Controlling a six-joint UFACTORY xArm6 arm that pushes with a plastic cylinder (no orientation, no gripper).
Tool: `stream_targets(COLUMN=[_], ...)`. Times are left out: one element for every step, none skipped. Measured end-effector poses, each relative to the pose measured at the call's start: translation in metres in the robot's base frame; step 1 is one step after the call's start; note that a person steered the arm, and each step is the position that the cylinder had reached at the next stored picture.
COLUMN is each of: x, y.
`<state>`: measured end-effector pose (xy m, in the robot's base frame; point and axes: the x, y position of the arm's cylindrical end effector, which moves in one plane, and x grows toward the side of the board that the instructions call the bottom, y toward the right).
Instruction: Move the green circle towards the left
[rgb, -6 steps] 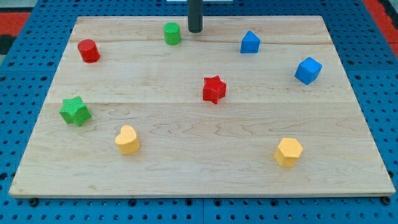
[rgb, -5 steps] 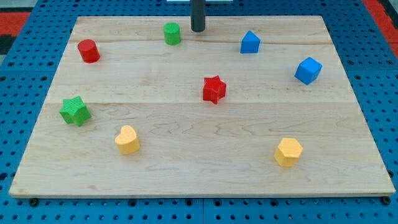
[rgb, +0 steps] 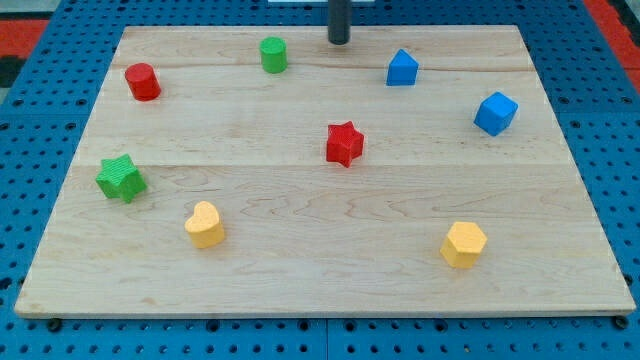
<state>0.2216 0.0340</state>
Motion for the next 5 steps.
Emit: stream_targets(x=[0.049, 0.071, 0.064, 0.036, 0.007], y=[-0.015, -0.037, -0.09, -0.075, -0.051])
